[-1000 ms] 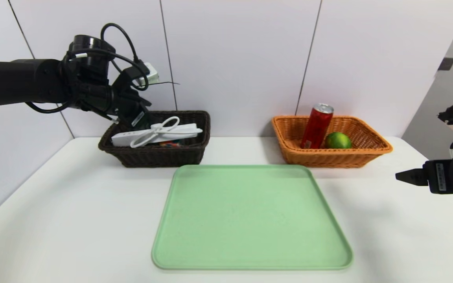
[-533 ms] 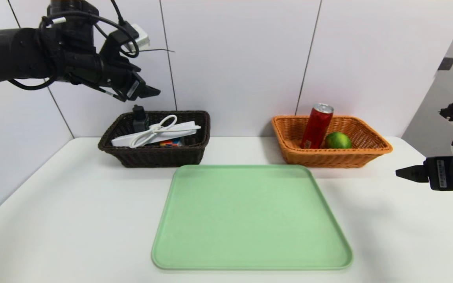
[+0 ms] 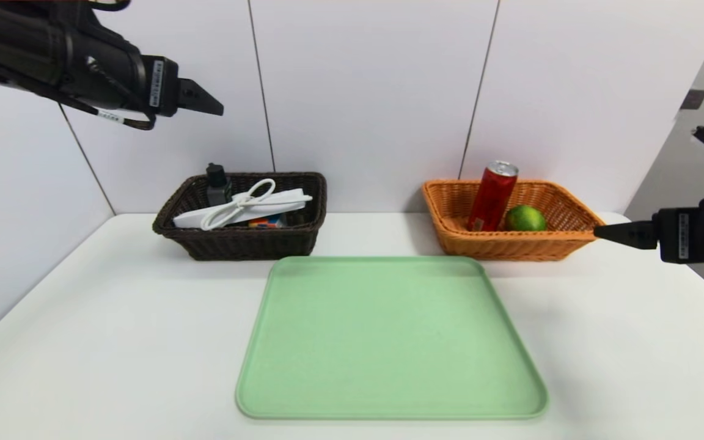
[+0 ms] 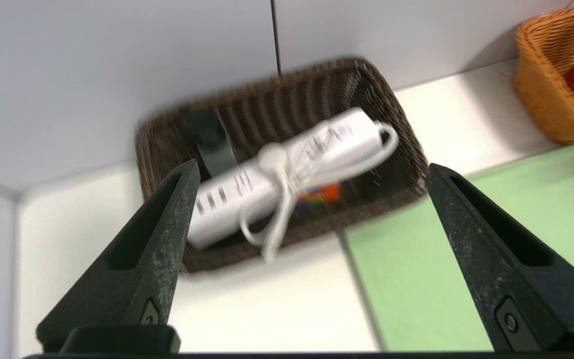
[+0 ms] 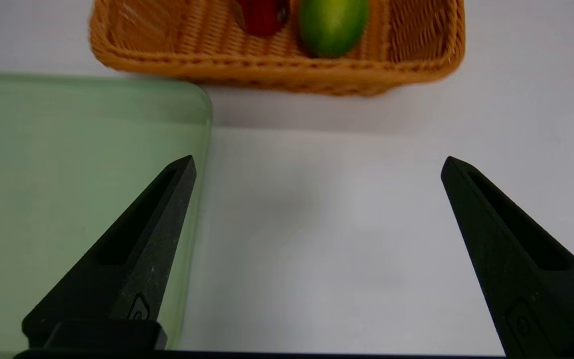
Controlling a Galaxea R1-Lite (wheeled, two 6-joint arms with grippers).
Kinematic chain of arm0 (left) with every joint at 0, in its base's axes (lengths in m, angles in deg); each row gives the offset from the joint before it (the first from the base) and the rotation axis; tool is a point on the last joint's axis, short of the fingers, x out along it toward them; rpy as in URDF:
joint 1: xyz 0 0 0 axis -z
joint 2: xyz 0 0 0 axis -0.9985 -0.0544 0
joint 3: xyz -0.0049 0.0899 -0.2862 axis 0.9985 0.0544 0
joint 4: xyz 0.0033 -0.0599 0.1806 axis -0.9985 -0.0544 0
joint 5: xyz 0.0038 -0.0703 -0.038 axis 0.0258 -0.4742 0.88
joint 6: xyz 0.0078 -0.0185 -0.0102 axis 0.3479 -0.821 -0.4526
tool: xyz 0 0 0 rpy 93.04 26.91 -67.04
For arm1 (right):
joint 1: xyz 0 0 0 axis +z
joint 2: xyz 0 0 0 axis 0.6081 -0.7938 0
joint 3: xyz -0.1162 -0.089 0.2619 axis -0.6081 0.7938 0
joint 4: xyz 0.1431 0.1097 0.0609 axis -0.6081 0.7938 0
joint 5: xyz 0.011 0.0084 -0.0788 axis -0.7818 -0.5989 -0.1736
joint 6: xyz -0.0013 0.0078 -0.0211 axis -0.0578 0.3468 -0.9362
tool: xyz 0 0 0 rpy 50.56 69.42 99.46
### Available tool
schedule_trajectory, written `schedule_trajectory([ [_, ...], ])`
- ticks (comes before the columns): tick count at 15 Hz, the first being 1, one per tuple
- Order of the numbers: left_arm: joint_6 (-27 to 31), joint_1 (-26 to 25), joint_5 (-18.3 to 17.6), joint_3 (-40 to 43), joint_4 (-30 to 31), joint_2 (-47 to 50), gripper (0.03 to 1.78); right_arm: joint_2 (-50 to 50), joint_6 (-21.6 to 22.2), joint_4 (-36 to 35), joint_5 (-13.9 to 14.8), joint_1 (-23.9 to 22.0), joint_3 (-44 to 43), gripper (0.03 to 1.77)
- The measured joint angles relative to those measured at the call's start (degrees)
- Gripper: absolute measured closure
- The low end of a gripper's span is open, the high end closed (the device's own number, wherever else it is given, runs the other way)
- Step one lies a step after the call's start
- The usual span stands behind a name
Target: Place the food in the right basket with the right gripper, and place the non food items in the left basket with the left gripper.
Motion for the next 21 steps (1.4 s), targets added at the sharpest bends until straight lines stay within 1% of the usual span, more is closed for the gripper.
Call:
schedule_trajectory([
  [1, -4.24, 0.71, 1.58, 0.82, -3.80, 2.56, 0.19, 0.21, 0.00, -3.25, -1.66, 0.33, -0.01, 0.10],
  [2, -7.50, 1.32, 2.45, 2.43, -6.75, 5.27, 0.18, 0.28, 0.07, -7.12, -4.22, 0.52, -0.23, 0.10],
  [3, -9.31, 1.90, 2.94, 5.51, -8.80, 8.24, 0.17, 0.17, 0.09, -11.07, -6.51, 0.63, -0.63, 0.10],
  [4, -9.78, 2.50, 3.52, 9.14, -9.51, 11.15, 0.17, -0.07, 0.09, -15.21, -7.89, 0.85, -1.02, 0.10],
  [6, -9.64, 4.21, 5.80, 17.05, -9.59, 17.75, 0.15, 0.09, 0.11, -23.02, -8.41, 1.95, -1.16, 0.10],
  [7, -9.56, 5.06, 7.24, 21.00, -9.62, 21.09, 0.15, 1.00, 0.09, -24.72, -8.44, 2.54, -0.48, 0.10],
  [9, -9.50, 6.36, 10.80, 29.55, -9.42, 28.28, 0.14, 4.08, -1.05, -24.83, -8.06, 3.33, 2.32, 0.10],
  [10, -9.47, 6.52, 12.95, 33.62, -8.91, 31.74, 0.14, 6.02, -2.57, -24.75, -7.00, 3.50, 4.33, 0.10],
  [12, -9.39, 4.02, 17.36, 40.70, -7.19, 38.69, 0.14, 10.23, -4.44, -24.69, -3.25, 3.58, 8.73, 0.10],
  [14, -9.30, 0.63, 18.76, 46.14, -5.68, 45.70, 0.13, 15.38, -4.80, -24.64, 0.35, 3.63, 14.14, 0.10],
  [17, -7.59, -3.25, 19.42, 55.46, -5.22, 59.15, 0.12, 24.26, -5.44, -24.64, 6.44, 3.61, 22.32, 0.10],
  [19, -5.86, -5.24, 19.92, 61.96, -5.22, 68.55, 0.12, 29.78, -5.52, -24.64, 9.41, 3.56, 26.59, 0.10],
  [21, -7.49, -7.12, 21.98, 67.39, -4.94, 75.46, 0.12, 35.57, -5.63, -24.66, 12.36, 3.25, 31.17, 0.10],
])
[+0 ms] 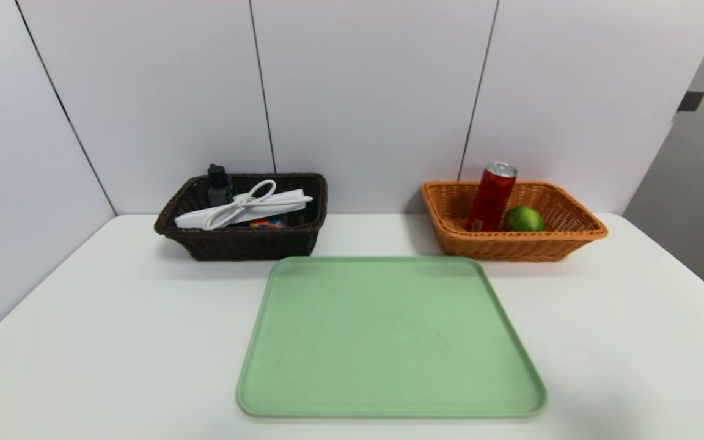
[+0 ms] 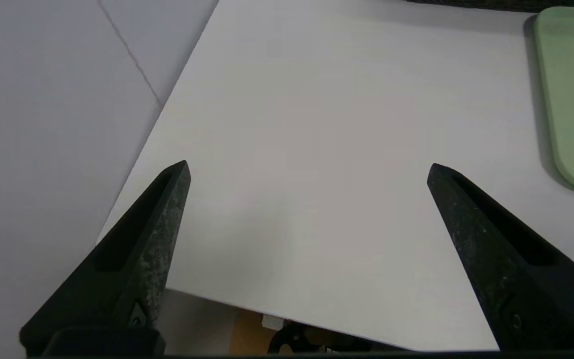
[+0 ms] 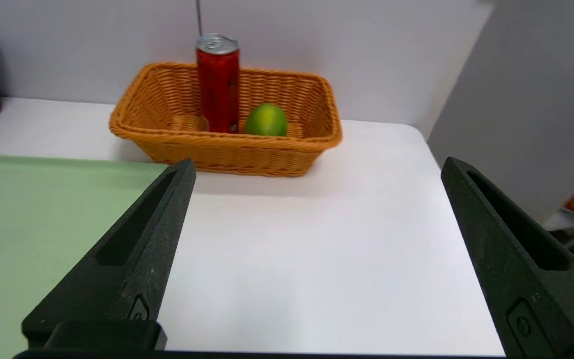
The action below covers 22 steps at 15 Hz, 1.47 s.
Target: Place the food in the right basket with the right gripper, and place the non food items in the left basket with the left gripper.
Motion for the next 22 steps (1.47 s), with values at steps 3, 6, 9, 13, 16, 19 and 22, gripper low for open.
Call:
schedule_trajectory([
  [3, -0.01, -1.18, -1.10, 2.90, 0.30, 3.86, 0.12, 8.18, 0.01, 0.13, 2.29, -1.46, 6.78, 0.10],
  [6, -0.23, -1.35, -2.63, 3.52, 0.35, 5.13, 0.12, 14.69, -0.21, 0.48, 2.76, -4.83, 11.25, 0.10],
  [9, -1.88, -1.40, -2.67, 4.30, 0.28, 5.52, 0.12, 20.48, -0.02, 2.12, 2.62, -7.07, 14.17, 0.10],
  [13, -4.55, -1.49, -1.82, 3.01, -0.27, 5.66, 0.12, 29.84, 2.32, 10.40, 1.38, -6.58, 17.40, 0.10],
  [16, -1.50, -6.12, -5.14, 2.67, -0.46, 6.66, 0.12, 36.88, 3.69, 18.40, -3.61, -5.99, 18.47, 0.10],
  [19, 1.38, -8.45, -10.65, 5.07, -1.33, 8.80, 0.12, 40.20, 0.67, 14.93, -7.13, -5.90, 22.13, 0.10],
  [22, 5.86, -8.07, -10.72, 13.18, 1.60, 13.70, 0.12, 41.29, -3.66, 12.85, -11.75, -5.88, 25.11, 0.10],
])
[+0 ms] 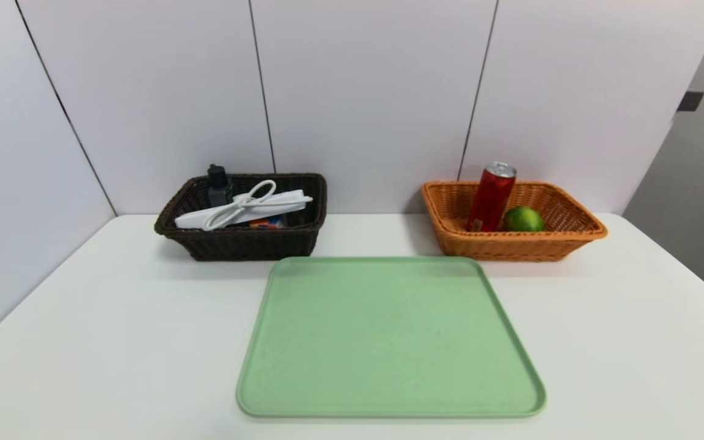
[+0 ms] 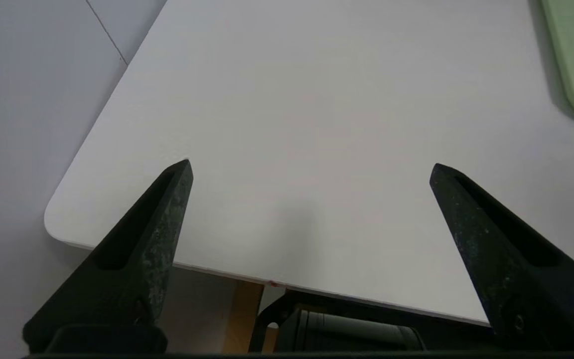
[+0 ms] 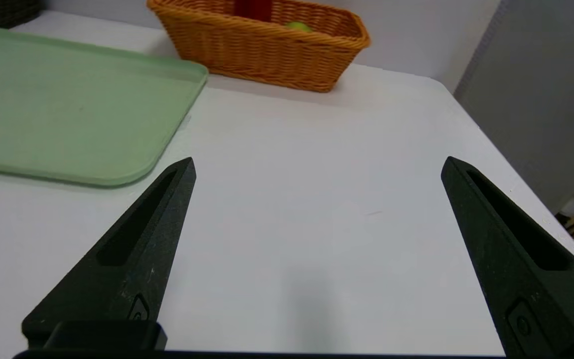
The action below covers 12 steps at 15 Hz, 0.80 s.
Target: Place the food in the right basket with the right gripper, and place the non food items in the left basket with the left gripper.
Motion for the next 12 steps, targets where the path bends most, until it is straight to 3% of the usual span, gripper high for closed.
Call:
schedule_trajectory([
  [3, 4.21, 0.61, 1.07, 12.13, 10.73, 5.30, 0.12, 0.28, -0.52, 2.39, -0.76, 0.00, 0.52, 0.10],
  [8, 7.00, 0.98, -0.16, 27.65, 40.70, 7.53, 0.12, 0.28, -0.72, 3.01, -1.50, 0.00, 0.57, 0.10],
  [10, 6.89, 1.00, -5.05, 29.64, 45.30, 7.67, 0.12, 0.28, -0.30, 3.07, -1.28, 0.00, 0.57, 0.10],
  [12, 7.00, 1.00, -9.46, 30.43, 43.79, 7.67, 0.12, 0.28, -0.30, 3.07, -1.28, 0.00, 0.60, 0.10],
])
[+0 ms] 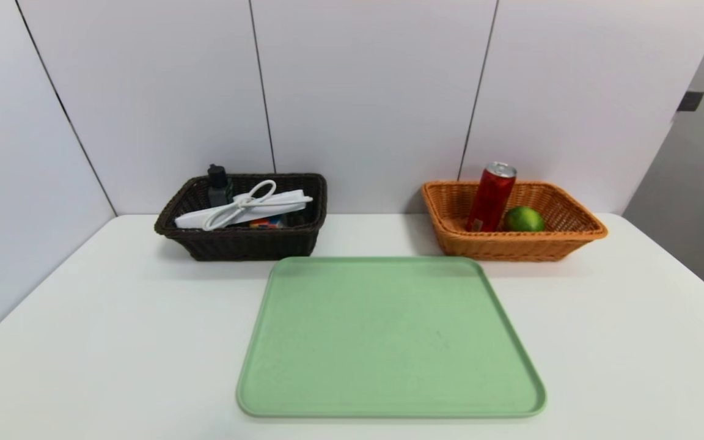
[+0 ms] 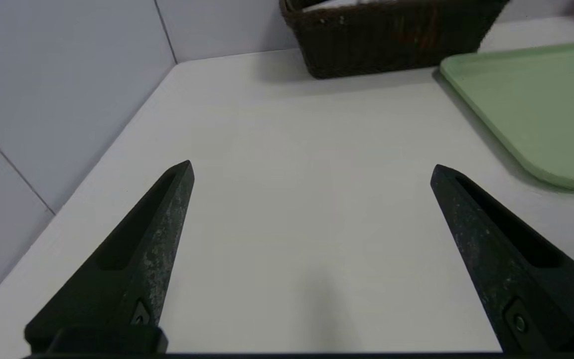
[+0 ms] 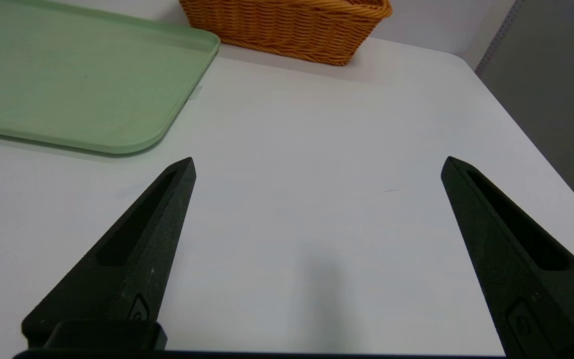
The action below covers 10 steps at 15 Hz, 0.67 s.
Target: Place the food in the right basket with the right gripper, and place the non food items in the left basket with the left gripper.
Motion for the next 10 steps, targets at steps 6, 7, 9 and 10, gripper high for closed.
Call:
schedule_trajectory([
  [6, -6.45, 0.00, -0.29, 0.24, -3.74, 0.05, 0.12, 0.00, 0.28, -0.02, 0.04, 0.00, 0.00, 0.10],
  [7, -7.79, 0.00, 0.06, 0.24, -3.69, 0.05, 0.12, 0.00, 0.28, -0.02, 0.01, 0.00, 0.00, 0.10],
  [9, -8.20, 0.00, 0.34, 0.24, -3.67, 0.05, 0.12, 0.00, 0.24, -0.02, 0.00, 0.00, 0.00, 0.10],
  [10, -8.20, -0.02, 0.37, 0.24, -3.66, 0.05, 0.12, 0.00, 0.24, -0.02, 0.01, 0.00, 0.00, 0.10],
])
